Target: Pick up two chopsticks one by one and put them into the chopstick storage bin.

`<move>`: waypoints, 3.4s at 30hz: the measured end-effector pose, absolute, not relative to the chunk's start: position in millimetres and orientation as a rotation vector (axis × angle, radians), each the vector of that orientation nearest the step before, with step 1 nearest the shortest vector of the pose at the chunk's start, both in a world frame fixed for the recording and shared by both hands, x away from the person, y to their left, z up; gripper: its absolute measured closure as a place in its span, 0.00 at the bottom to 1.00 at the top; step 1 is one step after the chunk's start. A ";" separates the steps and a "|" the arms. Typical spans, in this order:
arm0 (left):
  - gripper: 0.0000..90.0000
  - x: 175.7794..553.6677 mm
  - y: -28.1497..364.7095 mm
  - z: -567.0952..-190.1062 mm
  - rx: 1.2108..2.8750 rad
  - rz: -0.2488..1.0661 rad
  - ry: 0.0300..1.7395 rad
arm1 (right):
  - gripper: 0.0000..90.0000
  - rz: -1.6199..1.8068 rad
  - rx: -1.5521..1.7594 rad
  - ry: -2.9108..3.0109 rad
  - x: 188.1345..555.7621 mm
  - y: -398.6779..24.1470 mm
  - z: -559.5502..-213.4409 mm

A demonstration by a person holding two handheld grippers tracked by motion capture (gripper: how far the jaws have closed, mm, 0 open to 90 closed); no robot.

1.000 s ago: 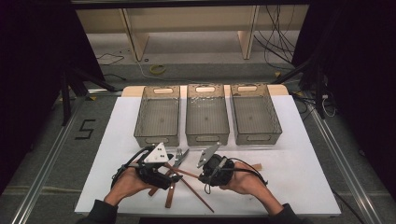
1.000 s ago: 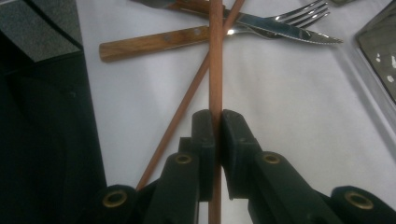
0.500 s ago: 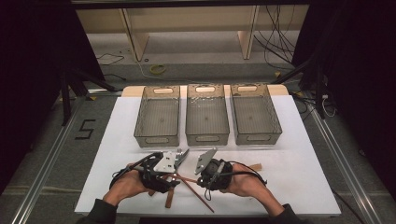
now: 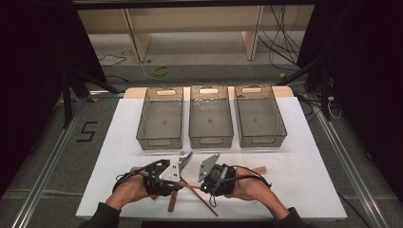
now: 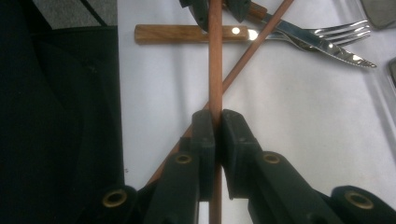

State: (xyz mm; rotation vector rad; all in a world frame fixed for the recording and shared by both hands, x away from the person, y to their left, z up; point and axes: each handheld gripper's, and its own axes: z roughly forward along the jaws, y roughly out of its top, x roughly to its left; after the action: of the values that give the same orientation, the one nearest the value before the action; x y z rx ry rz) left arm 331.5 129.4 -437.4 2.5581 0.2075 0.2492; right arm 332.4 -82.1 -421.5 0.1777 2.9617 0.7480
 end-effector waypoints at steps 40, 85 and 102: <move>0.92 367.9 178.3 -419.1 2.266 0.327 0.778 | 0.37 1.157 0.789 2.653 344.2 -121.2 -410.8; 0.92 485.1 224.3 -412.4 2.009 0.386 1.223 | 0.32 1.130 0.828 2.682 334.7 -120.4 -437.2; 0.91 496.1 229.7 -433.1 1.980 0.344 1.352 | 0.32 1.121 0.812 2.704 335.0 -119.7 -439.1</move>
State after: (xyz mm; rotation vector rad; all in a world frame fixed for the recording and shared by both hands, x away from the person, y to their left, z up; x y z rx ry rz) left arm 496.1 229.7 -433.1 1.9800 1.3522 0.3439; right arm 335.0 -119.7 -439.1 0.8115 2.7044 1.1205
